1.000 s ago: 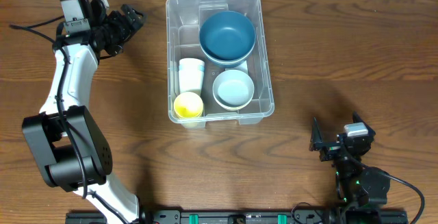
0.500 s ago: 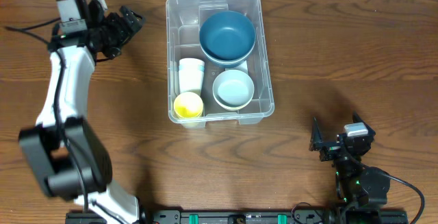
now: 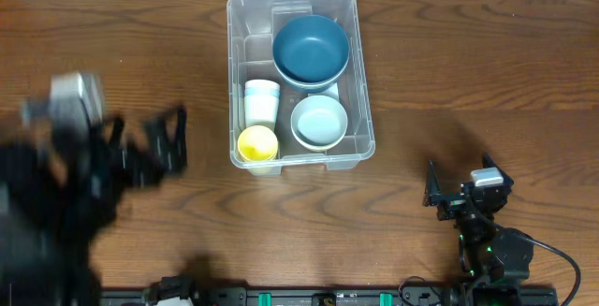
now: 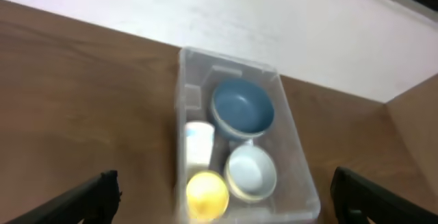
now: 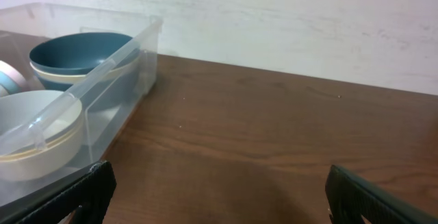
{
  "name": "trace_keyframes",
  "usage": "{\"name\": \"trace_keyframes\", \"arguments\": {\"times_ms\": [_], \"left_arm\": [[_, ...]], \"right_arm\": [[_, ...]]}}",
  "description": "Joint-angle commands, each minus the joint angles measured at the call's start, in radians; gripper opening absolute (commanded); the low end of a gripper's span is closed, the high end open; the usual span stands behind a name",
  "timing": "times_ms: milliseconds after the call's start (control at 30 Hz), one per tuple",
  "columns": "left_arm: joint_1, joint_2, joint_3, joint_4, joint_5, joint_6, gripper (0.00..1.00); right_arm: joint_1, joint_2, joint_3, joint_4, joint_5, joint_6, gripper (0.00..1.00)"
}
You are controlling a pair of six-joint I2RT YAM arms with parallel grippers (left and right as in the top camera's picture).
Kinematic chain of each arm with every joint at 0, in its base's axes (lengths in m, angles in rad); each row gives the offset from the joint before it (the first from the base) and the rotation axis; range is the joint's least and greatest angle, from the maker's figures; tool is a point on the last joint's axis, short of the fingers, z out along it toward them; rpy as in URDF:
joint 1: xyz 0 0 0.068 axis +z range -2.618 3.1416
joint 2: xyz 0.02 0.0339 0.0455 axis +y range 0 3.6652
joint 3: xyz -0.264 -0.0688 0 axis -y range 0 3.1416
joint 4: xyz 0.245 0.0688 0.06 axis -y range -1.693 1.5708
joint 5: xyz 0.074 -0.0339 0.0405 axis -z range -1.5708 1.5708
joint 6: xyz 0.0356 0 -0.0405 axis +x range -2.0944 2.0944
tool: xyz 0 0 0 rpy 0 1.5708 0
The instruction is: Pack container
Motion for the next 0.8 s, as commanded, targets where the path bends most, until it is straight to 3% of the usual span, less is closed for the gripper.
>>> {"name": "trace_keyframes", "arguments": {"times_ms": [0, 233, 433, 567, 767], "left_arm": [[-0.05, -0.14, -0.031, -0.06, -0.156, 0.048, 0.98], [-0.162, -0.49, -0.161, -0.169, -0.176, 0.046, 0.98], [-0.182, -0.611, -0.37, -0.128, -0.18, 0.047, 0.98], [-0.181, -0.628, -0.576, 0.053, -0.218, 0.048, 0.98], [-0.182, -0.636, -0.912, 0.529, -0.217, 0.174, 0.98]], "right_arm": [[-0.006, -0.009, -0.001, -0.004, 0.002, -0.006, 0.99], [-0.006, -0.009, -0.001, -0.004, 0.002, -0.006, 0.99], [-0.006, -0.009, -0.001, -0.004, 0.002, -0.006, 0.99], [-0.006, -0.009, -0.001, -0.004, 0.002, -0.006, 0.99], [-0.006, -0.009, -0.001, -0.004, 0.002, -0.006, 0.99]]}}
